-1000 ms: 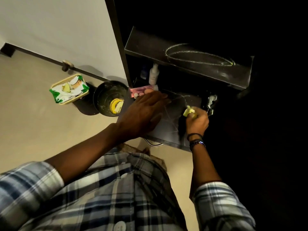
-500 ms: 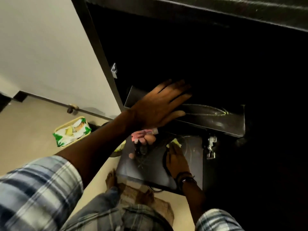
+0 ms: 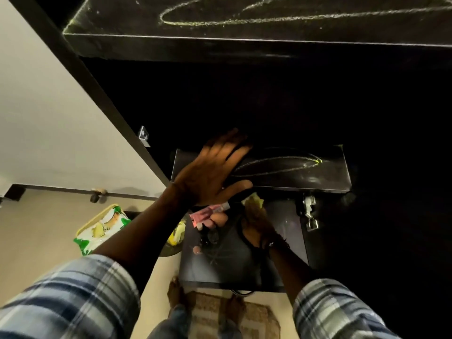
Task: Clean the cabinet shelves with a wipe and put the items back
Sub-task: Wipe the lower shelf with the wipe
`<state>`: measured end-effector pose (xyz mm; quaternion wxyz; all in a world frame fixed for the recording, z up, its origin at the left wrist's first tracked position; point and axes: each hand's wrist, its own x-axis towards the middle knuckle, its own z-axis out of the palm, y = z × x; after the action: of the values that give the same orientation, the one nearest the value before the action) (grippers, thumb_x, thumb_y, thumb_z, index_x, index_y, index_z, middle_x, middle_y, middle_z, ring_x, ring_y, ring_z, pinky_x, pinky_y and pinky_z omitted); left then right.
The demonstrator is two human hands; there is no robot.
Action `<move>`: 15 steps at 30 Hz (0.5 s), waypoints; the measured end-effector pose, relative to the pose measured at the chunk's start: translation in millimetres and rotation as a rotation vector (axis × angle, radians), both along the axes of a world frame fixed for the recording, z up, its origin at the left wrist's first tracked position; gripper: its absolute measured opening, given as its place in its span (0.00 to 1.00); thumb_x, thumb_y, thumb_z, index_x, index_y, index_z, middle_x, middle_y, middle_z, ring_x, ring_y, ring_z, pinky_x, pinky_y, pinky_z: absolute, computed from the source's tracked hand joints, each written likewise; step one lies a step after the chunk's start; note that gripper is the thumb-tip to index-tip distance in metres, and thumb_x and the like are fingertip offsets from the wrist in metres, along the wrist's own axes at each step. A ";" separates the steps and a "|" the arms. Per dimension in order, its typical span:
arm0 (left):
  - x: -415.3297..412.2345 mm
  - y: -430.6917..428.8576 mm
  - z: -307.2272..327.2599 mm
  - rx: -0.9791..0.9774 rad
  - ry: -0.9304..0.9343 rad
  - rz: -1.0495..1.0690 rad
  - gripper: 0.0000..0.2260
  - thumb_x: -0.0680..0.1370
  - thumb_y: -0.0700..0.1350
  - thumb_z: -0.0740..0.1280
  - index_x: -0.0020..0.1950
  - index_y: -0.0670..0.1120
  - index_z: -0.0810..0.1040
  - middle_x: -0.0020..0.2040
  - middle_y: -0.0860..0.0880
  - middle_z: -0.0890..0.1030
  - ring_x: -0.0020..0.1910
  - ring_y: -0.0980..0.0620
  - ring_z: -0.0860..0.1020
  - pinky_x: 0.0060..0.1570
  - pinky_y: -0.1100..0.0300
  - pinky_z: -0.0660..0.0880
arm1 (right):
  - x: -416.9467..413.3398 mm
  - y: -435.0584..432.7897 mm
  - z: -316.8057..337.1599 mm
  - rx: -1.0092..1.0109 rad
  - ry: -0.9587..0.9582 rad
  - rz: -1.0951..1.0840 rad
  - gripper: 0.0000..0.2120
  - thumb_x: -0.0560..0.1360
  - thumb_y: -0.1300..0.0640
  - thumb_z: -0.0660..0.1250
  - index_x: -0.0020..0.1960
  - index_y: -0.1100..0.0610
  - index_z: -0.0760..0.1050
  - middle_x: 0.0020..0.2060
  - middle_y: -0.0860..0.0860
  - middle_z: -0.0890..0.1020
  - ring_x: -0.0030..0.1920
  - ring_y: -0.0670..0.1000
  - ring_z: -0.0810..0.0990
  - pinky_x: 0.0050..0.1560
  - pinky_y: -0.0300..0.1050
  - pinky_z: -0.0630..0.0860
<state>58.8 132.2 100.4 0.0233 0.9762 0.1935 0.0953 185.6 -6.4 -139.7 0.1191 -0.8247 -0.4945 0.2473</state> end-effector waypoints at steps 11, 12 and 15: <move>-1.0 -4.4 -0.9 -0.076 -0.028 -0.045 0.32 0.77 0.64 0.51 0.74 0.45 0.60 0.74 0.44 0.62 0.76 0.46 0.53 0.72 0.49 0.53 | 32.5 -79.5 29.3 -0.087 -0.054 -0.305 0.26 0.75 0.52 0.51 0.63 0.67 0.72 0.62 0.64 0.74 0.64 0.63 0.72 0.71 0.49 0.64; -0.8 -4.9 -1.6 -0.082 -0.035 -0.045 0.32 0.77 0.64 0.52 0.74 0.46 0.60 0.74 0.44 0.62 0.76 0.47 0.53 0.72 0.51 0.52 | 38.3 -64.0 31.6 -0.088 -0.066 -0.310 0.26 0.76 0.53 0.53 0.66 0.68 0.68 0.65 0.65 0.71 0.68 0.63 0.68 0.73 0.48 0.60; -0.8 -3.9 -2.3 -0.091 -0.048 -0.043 0.31 0.77 0.64 0.52 0.73 0.46 0.61 0.73 0.45 0.63 0.74 0.46 0.56 0.71 0.51 0.56 | 45.5 -13.1 42.2 -0.099 -0.034 -0.273 0.22 0.78 0.58 0.57 0.69 0.66 0.64 0.67 0.63 0.67 0.69 0.61 0.64 0.72 0.47 0.57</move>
<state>58.0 128.3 98.1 0.0743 0.9755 0.1761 0.1093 231.1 -19.5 -97.5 0.1024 -0.8931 -0.3670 0.2392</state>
